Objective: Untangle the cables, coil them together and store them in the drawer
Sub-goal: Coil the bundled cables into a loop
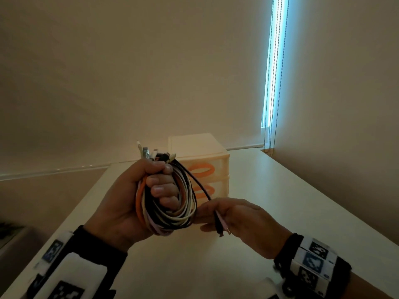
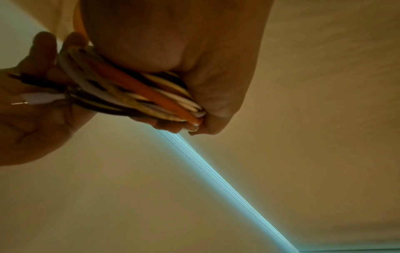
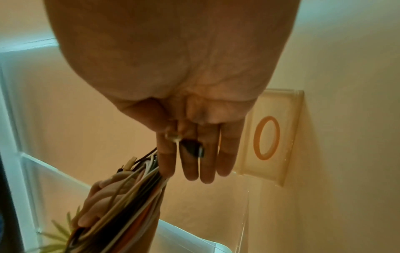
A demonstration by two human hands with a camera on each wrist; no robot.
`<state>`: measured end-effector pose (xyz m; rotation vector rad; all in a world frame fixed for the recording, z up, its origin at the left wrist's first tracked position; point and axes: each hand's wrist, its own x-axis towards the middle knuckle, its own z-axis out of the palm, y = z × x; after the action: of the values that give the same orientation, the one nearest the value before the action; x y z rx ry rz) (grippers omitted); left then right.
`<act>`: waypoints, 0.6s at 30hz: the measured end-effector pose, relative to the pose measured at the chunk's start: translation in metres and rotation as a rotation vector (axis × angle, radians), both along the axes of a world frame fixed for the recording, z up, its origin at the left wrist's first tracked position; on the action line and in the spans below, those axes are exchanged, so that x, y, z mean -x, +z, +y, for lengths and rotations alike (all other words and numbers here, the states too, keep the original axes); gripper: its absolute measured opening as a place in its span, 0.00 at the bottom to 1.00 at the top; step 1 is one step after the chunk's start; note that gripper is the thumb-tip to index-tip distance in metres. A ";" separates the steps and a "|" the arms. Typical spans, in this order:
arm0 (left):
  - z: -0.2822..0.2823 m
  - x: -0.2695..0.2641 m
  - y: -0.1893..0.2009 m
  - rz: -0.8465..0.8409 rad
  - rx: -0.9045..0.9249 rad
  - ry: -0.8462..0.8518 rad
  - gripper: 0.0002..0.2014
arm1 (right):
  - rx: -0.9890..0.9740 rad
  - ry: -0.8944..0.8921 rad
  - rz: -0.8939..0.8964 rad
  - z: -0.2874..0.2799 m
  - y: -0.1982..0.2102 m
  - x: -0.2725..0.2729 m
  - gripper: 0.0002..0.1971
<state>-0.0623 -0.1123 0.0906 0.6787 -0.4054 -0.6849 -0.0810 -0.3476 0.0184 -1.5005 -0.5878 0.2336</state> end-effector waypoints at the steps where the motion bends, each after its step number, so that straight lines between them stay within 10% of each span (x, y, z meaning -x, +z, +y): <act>1: 0.001 0.000 0.000 0.004 0.001 -0.025 0.05 | 0.053 0.001 -0.008 -0.001 0.002 0.000 0.27; 8: 0.002 0.000 0.000 0.015 -0.035 -0.066 0.03 | 0.894 -0.158 -0.824 -0.016 0.024 0.010 0.16; 18: 0.005 0.003 0.008 -0.002 0.001 -0.003 0.06 | 0.828 -0.579 -1.547 -0.010 0.041 0.026 0.25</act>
<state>-0.0656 -0.1073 0.0988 0.6784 -0.4087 -0.6867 -0.1067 -0.3572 0.0594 -2.4266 -1.2748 -1.4305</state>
